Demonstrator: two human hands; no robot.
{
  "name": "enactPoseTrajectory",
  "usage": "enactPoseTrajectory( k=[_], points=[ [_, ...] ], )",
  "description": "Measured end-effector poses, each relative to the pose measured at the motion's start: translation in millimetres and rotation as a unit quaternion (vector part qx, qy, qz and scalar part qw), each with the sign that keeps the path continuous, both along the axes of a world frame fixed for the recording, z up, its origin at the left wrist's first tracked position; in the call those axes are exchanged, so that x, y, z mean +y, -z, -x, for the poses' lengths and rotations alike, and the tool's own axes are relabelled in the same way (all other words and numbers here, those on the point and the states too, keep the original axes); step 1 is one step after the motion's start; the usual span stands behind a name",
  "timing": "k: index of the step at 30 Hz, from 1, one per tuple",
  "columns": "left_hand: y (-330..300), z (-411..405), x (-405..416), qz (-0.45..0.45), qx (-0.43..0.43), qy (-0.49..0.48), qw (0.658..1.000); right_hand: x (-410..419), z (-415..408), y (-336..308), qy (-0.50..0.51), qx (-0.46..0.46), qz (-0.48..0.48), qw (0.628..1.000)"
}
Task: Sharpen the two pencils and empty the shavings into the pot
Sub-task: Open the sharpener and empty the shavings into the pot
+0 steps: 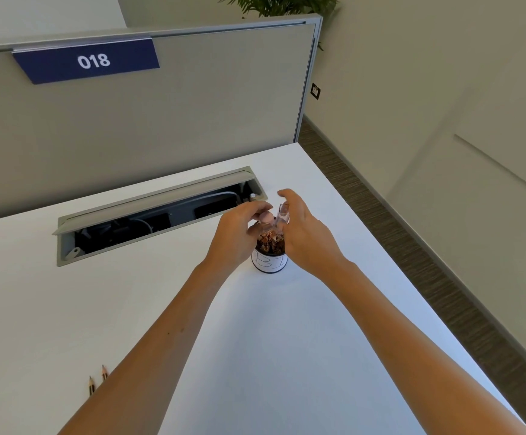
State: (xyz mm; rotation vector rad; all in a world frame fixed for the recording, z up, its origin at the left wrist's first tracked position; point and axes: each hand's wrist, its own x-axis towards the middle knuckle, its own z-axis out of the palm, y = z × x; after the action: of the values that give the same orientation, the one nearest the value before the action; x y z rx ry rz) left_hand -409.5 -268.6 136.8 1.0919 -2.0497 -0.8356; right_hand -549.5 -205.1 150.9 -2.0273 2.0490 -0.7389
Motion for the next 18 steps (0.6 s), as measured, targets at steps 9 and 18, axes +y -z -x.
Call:
enactPoseTrajectory(
  k=[9, 18],
  points=[
    [6.7, -4.1, 0.7, -0.032, 0.008, -0.026, 0.999, 7.6, -4.9, 2.3, 0.042, -0.095, 0.035, 0.994],
    [11.1, -8.3, 6.4, -0.089, 0.026, -0.031, 0.995, 8.2, -6.3, 9.0, 0.074, -0.134, 0.047, 0.987]
  ],
)
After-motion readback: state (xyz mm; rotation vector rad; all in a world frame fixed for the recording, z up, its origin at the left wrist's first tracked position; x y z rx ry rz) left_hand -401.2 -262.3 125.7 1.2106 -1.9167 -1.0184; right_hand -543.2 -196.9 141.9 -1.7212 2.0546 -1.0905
